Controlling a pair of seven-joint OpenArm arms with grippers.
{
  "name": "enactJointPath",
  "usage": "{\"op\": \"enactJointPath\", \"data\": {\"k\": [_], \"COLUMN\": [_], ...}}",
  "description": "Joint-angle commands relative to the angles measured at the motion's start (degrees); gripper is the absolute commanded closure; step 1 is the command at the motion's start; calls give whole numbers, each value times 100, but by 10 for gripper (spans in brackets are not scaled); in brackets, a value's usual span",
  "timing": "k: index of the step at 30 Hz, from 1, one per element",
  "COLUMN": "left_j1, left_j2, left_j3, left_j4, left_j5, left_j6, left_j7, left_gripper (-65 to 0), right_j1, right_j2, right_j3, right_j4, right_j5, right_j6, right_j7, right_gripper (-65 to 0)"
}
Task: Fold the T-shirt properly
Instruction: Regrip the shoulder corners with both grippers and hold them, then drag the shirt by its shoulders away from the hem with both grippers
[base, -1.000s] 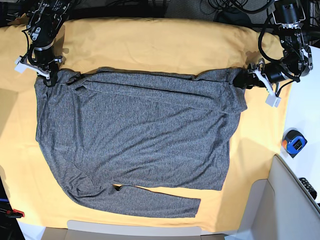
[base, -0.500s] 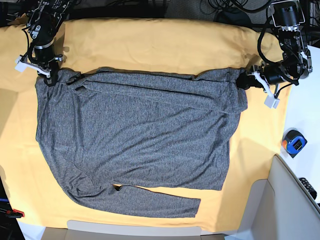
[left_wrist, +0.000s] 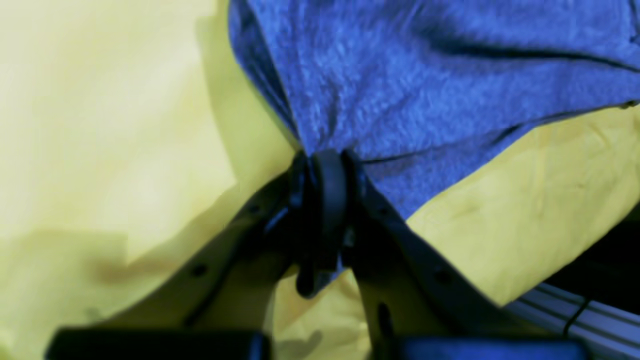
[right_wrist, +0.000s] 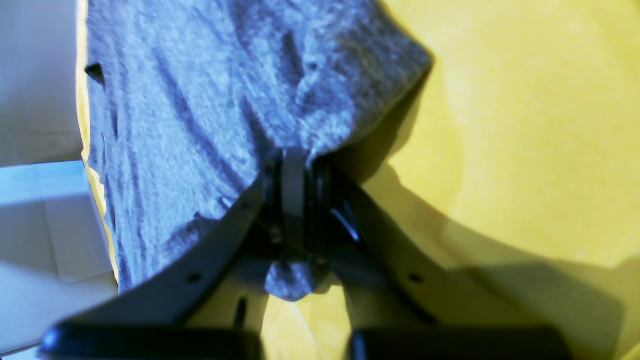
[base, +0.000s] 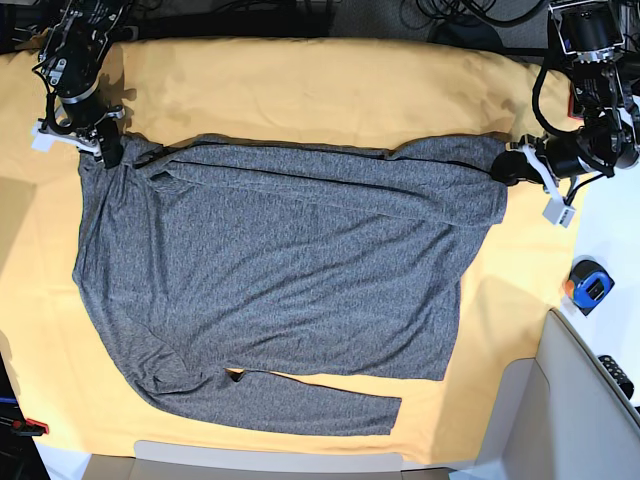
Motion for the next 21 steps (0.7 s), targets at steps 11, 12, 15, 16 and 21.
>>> {"op": "enactJointPath", "data": {"k": [11,12,15,16,21], "left_j1": [-49,-49,-58,-58,-58], "left_j2": [-226,-226,-235,-235,-235], "left_j3": [-54,-54,-45,-45,-10], "left_j4": [68,68,77,77,68], "left_j5": [-836,-906,-1109,-1144,-1153], "left_j6": [-24,-24,-24,-24,-24], "left_j7": [16,25,43,52,52], "left_gripper": [0,0,0,0,0], "right_j1": [-43,-52,-52,-52,89], "right_j2": [492,466,422,422,413], "right_j3": [12,12,-14,-85,-313], "right_j4": [490,613,956,1035,1158], "right_j5": [-592,-838,-1445,-1612,-2052], "right_j6": [-55,-55,-55,-55,-55], "right_j7": [41,41,32,23,-355], "right_gripper": [0,0,0,0,0]}}
